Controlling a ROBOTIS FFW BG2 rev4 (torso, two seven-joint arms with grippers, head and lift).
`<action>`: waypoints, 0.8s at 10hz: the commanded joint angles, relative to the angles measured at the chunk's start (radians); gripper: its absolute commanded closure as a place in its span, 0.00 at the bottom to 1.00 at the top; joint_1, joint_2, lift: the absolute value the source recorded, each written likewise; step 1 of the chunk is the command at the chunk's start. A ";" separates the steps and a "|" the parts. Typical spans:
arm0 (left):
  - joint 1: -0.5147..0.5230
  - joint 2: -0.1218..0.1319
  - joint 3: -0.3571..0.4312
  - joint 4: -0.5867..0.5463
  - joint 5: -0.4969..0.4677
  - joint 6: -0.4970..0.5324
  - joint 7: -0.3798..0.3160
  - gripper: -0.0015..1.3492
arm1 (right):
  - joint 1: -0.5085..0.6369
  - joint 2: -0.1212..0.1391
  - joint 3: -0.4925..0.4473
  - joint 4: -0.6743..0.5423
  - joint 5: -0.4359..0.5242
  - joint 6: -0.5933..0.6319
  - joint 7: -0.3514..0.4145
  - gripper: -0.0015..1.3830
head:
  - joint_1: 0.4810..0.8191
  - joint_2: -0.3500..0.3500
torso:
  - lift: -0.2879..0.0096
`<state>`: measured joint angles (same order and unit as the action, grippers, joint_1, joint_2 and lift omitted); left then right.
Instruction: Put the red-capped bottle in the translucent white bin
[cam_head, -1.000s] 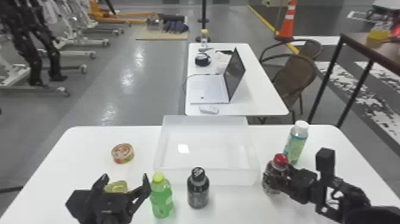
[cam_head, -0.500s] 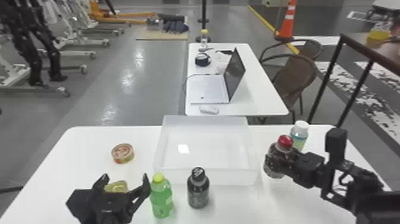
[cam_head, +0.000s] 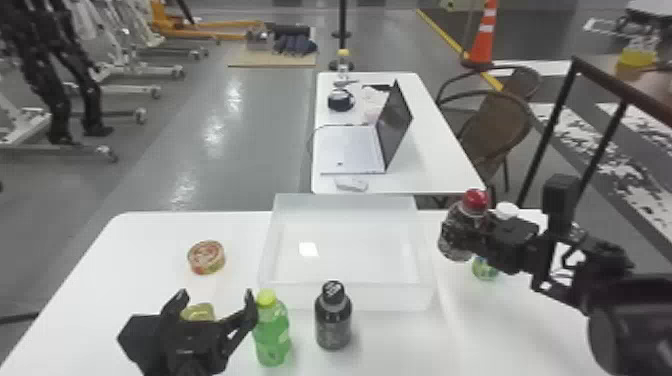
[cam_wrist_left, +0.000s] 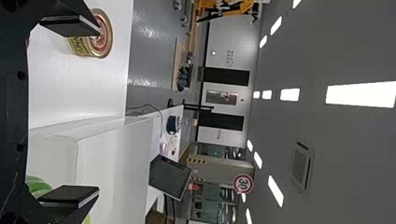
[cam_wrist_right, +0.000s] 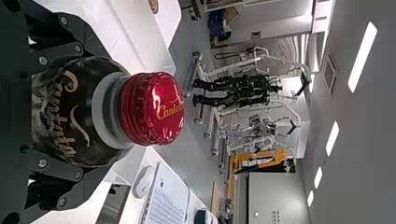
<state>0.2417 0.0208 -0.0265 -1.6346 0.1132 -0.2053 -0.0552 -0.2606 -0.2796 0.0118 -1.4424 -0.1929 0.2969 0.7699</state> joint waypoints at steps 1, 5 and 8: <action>-0.004 0.002 -0.004 0.004 0.003 -0.002 0.000 0.08 | -0.055 0.002 0.048 0.105 -0.039 -0.055 -0.001 0.78 | 0.20 0.50 | 0.63; -0.012 0.005 -0.012 0.013 0.011 -0.006 0.000 0.08 | -0.180 0.037 0.151 0.323 -0.103 -0.183 -0.008 0.78 | 0.20 0.50 | 0.63; -0.016 0.008 -0.015 0.018 0.016 -0.009 0.000 0.08 | -0.221 0.068 0.203 0.438 -0.132 -0.236 -0.018 0.78 | 0.20 0.50 | 0.63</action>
<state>0.2260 0.0290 -0.0413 -1.6171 0.1283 -0.2135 -0.0552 -0.4760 -0.2167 0.2074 -1.0259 -0.3198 0.0690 0.7518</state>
